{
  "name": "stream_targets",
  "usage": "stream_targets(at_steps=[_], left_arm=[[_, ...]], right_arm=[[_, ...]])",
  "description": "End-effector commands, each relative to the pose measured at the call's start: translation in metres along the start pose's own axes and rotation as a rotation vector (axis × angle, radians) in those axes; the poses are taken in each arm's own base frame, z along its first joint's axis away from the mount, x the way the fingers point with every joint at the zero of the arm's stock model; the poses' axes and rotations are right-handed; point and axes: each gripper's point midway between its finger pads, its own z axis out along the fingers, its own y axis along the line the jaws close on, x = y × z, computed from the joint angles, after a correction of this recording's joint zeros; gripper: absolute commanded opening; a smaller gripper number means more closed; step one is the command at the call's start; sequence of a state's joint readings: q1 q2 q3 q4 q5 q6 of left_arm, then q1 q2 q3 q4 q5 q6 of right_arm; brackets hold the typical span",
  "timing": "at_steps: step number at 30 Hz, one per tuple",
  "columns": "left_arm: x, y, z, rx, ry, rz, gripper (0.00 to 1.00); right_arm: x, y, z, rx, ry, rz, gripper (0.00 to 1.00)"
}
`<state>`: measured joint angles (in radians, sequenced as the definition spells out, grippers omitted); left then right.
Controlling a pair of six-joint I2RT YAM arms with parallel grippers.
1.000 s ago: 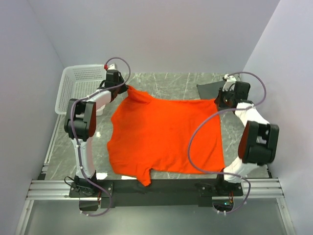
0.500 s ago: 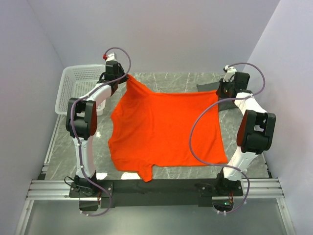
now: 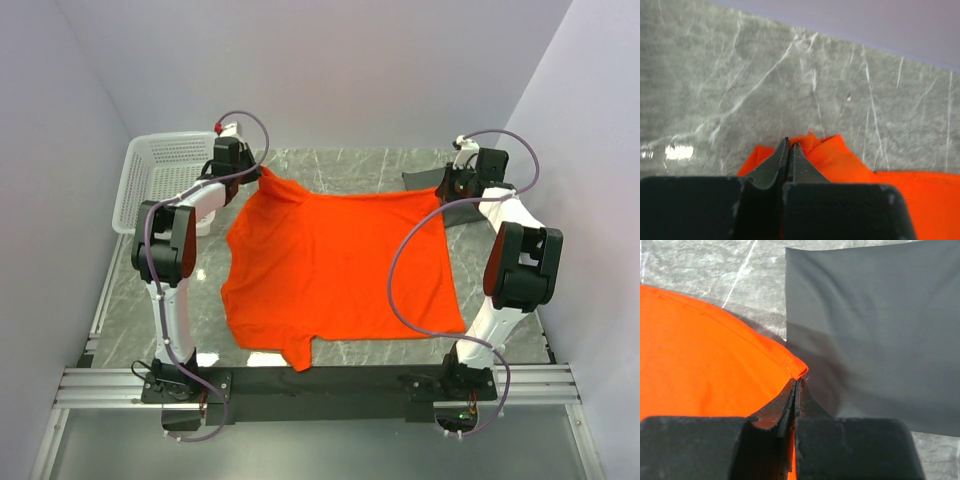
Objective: Fold and stack the t-shirts
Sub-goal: Flatten the tshirt out
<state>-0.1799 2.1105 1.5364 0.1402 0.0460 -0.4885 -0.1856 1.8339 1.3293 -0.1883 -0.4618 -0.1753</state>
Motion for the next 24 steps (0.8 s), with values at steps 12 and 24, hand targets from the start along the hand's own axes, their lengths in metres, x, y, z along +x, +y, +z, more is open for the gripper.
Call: stream_targets(at_steps=[12,24], left_arm=[[-0.044,-0.029,-0.055,0.131,-0.111,0.061,0.00],[-0.028,-0.021,-0.075,0.124,-0.088,0.075,0.00]], right_arm=[[-0.009,0.013,-0.017,-0.049,-0.031,0.001,0.00],[-0.008,0.001,-0.023,-0.048,-0.041,0.038,0.00]])
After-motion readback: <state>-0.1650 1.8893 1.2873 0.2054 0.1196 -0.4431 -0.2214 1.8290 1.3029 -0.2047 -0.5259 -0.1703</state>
